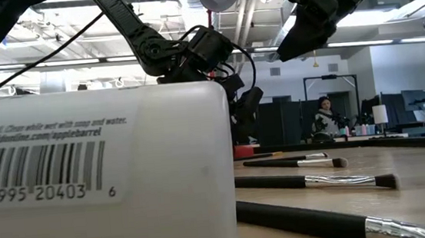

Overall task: Pick & Place Paint Supplies
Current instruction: Put the black gold paint brush into the purple cup

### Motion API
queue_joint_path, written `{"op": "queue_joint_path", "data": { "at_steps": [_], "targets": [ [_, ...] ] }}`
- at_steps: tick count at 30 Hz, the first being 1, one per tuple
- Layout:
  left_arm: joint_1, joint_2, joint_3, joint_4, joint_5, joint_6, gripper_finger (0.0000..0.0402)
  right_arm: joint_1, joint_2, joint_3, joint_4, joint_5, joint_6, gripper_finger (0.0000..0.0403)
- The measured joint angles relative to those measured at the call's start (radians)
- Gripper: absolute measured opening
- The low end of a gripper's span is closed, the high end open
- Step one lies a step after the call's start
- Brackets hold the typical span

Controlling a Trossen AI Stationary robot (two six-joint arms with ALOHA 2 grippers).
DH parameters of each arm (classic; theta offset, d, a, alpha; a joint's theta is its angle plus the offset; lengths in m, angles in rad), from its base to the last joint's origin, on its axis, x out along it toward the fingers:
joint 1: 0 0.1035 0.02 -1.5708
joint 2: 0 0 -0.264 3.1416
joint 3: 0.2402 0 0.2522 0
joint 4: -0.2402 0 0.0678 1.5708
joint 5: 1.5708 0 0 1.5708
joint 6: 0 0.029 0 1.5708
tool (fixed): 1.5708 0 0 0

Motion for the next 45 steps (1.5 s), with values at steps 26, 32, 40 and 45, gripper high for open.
{"op": "queue_joint_path", "data": {
  "at_steps": [26, 32, 40, 45],
  "targets": [
    [-0.077, 0.105, 0.042, 0.045, -0.234, -0.069, 0.0172, 0.016, 0.0, 0.0, -0.01, -0.001, -0.024, 0.025],
    [-0.075, 0.184, 0.115, 0.057, -0.244, -0.029, 0.0172, 0.016, 0.0, -0.001, -0.036, 0.0, -0.02, 0.025],
    [-0.05, 0.181, 0.124, -0.006, -0.175, -0.069, 0.0166, 0.016, 0.0, -0.001, -0.055, 0.0, -0.017, 0.025],
    [-0.05, 0.182, 0.122, -0.077, -0.141, -0.112, 0.0125, 0.016, 0.0, -0.001, -0.069, 0.0, -0.017, 0.025]
  ]
}}
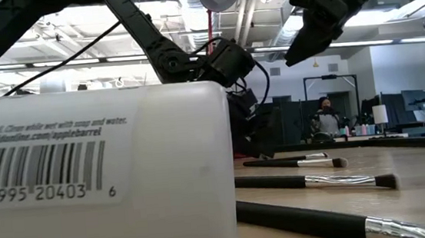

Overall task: Pick & Place Paint Supplies
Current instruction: Put the black gold paint brush into the purple cup

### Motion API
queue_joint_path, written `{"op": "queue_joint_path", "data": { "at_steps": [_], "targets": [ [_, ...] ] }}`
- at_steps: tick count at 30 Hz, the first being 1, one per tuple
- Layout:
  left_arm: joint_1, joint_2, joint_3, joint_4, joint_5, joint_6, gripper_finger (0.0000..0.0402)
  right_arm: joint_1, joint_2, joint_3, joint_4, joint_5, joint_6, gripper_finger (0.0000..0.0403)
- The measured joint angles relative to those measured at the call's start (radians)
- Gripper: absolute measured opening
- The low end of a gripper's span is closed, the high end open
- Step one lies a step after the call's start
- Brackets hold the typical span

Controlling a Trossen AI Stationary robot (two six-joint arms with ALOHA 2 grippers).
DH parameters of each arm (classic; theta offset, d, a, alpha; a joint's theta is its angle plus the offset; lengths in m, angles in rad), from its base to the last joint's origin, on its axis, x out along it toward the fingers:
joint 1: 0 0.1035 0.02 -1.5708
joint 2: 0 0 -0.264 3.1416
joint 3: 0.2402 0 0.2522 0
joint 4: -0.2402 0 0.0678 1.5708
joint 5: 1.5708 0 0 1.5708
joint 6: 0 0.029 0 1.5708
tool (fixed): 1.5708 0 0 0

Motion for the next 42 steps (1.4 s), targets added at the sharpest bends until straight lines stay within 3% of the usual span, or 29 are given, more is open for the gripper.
{"op": "queue_joint_path", "data": {
  "at_steps": [12, 25, 35, 42],
  "targets": [
    [-0.024, -0.014, -0.002, -0.084, 0.034, -0.039, 0.0008, 0.0, 0.0, 0.0, -0.042, 0.0, 0.0, 0.025],
    [-0.068, -0.052, -0.018, -0.188, 0.059, -0.013, 0.0001, 0.0, 0.0, 0.0, -0.082, 0.0, 0.0, 0.025],
    [-0.107, -0.254, -0.292, -0.166, 0.113, 0.01, 0.0, 0.0, 0.012, 0.001, -0.053, 0.0, -0.038, 0.025],
    [-0.1, -0.399, -0.538, 0.028, 0.143, 0.014, 0.0, 0.0, 0.214, 0.002, 0.055, -0.05, -0.119, 0.025]
  ]
}}
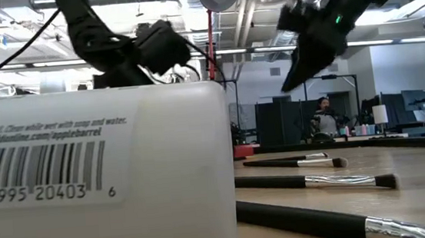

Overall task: Pick & Place Paint Supplies
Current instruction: Put the black gold paint brush into the purple cup

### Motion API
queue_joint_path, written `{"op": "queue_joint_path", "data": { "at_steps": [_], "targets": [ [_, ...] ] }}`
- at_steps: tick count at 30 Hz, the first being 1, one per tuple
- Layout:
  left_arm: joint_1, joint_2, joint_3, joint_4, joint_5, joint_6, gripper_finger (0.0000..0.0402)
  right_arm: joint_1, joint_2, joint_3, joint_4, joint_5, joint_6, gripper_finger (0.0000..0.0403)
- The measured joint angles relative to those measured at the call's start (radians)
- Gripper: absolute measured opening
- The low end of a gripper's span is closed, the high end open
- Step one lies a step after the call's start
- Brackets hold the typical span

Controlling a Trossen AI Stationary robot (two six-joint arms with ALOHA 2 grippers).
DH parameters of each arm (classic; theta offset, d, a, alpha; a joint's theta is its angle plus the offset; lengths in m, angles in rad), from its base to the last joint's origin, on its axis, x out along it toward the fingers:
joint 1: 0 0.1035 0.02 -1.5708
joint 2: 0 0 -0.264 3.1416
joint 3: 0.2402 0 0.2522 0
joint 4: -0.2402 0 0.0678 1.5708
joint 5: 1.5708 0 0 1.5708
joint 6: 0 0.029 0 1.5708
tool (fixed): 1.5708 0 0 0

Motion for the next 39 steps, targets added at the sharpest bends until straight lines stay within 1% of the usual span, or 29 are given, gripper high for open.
{"op": "queue_joint_path", "data": {
  "at_steps": [3, 8, 11, 15, 19, 23, 30, 39],
  "targets": [
    [0.006, -0.019, -0.034, 0.015, 0.036, -0.001, 0.0, 0.0, 0.117, 0.028, 0.009, -0.001, -0.023, 0.025],
    [0.022, -0.018, -0.038, 0.022, 0.092, -0.026, 0.0, 0.006, 0.274, 0.117, 0.006, 0.001, -0.067, 0.025],
    [0.043, -0.018, -0.038, 0.022, 0.138, -0.066, 0.0, 0.006, 0.34, 0.179, -0.021, -0.001, -0.091, 0.025],
    [0.076, -0.018, -0.038, 0.021, 0.225, -0.115, 0.0, 0.006, 0.401, 0.238, -0.063, 0.0, -0.106, 0.025],
    [0.092, -0.018, -0.038, 0.022, 0.295, -0.14, 0.0, 0.005, 0.427, 0.265, -0.073, 0.0, -0.127, 0.025],
    [0.092, -0.018, -0.038, 0.022, 0.357, -0.143, 0.0, 0.005, 0.427, 0.264, -0.078, 0.0, -0.128, 0.025],
    [0.09, -0.022, -0.04, 0.06, 0.363, -0.135, 0.0, 0.005, 0.427, 0.264, -0.089, 0.0, -0.127, 0.0241],
    [0.086, -0.023, -0.04, 0.072, 0.354, -0.127, 0.0, 0.012, 0.427, 0.264, -0.053, -0.001, -0.12, 0.0205]
  ]
}}
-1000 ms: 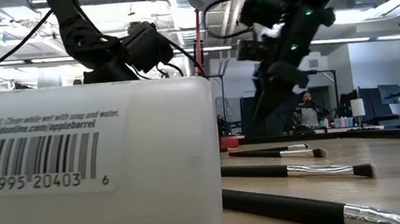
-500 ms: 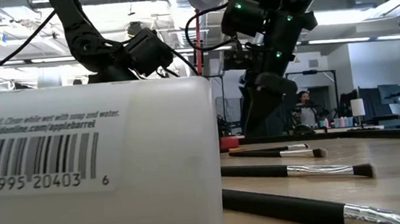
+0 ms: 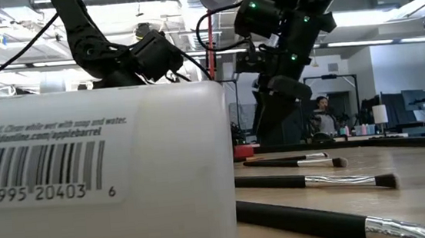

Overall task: Pick & Place Paint Supplies
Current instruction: Put the black gold paint brush into the purple cup

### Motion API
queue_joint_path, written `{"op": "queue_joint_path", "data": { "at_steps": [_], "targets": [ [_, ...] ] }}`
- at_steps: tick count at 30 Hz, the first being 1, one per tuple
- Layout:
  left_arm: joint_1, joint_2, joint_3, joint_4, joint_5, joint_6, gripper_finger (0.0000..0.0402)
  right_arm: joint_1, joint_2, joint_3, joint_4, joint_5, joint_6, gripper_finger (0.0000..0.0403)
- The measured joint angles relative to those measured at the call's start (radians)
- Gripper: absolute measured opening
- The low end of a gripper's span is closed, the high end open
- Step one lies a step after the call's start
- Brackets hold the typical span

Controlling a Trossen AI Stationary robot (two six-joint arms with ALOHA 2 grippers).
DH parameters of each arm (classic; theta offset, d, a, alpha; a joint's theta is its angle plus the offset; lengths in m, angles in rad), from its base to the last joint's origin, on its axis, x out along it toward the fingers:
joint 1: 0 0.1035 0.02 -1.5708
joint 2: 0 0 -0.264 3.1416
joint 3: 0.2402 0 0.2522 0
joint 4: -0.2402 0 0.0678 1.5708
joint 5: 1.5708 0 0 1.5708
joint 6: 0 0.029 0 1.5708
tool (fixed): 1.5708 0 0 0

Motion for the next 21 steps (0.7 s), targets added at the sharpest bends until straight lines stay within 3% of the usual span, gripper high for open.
{"op": "queue_joint_path", "data": {
  "at_steps": [5, 9, 21],
  "targets": [
    [-0.013, 0.0, 0.0, 0.001, -0.013, 0.018, 0.0, 0.001, 0.0, 0.0, 0.002, -0.019, 0.002, 0.0188],
    [-0.034, 0.0, 0.002, 0.003, -0.024, 0.029, 0.0, -0.017, 0.022, 0.001, 0.018, -0.127, 0.003, 0.018],
    [-0.044, -0.001, -0.019, 0.011, 0.016, 0.046, 0.0, -0.024, 0.117, 0.002, 0.008, -0.125, -0.023, 0.0177]
  ]
}}
